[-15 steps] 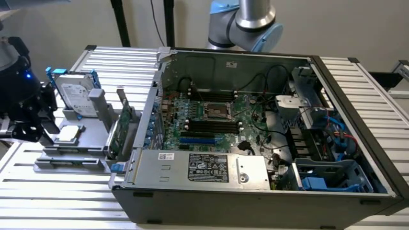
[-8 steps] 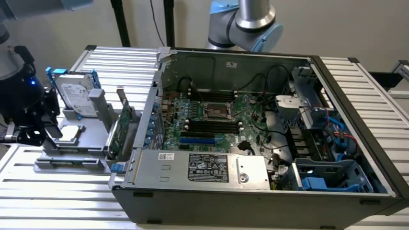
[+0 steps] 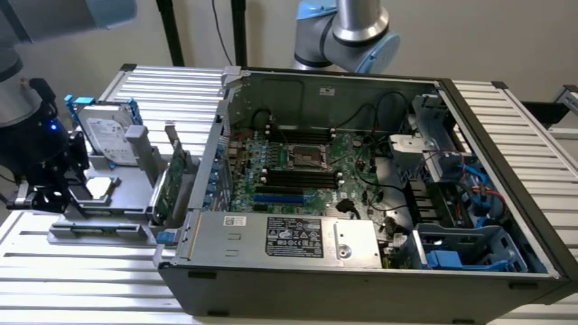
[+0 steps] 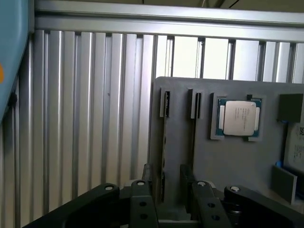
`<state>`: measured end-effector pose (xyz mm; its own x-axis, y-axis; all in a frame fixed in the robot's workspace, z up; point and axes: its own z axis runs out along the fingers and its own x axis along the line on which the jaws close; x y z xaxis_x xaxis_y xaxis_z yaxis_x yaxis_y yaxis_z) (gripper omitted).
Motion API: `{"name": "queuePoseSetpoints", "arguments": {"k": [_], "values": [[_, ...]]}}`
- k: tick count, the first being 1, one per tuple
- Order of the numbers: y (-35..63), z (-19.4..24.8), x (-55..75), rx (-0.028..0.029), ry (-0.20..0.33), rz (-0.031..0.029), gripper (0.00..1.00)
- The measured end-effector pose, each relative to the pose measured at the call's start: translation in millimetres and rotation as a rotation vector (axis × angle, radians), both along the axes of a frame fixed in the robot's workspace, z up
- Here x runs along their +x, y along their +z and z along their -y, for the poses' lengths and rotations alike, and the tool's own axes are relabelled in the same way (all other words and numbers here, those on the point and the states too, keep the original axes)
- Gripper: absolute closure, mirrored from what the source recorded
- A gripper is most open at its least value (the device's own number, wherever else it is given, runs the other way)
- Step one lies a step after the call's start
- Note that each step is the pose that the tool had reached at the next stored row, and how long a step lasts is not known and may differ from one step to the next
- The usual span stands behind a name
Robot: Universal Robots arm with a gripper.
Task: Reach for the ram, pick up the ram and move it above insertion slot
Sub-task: 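Pick up the ram and move it above insertion slot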
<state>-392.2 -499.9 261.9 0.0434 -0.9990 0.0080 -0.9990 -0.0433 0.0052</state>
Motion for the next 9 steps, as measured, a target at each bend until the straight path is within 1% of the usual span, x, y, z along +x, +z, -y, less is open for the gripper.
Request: {"name": "queuePoseSetpoints", "arguments": {"k": [9], "values": [[-16.4,0.0,0.0,0.0001,-0.002,0.0001,0.64]]}}
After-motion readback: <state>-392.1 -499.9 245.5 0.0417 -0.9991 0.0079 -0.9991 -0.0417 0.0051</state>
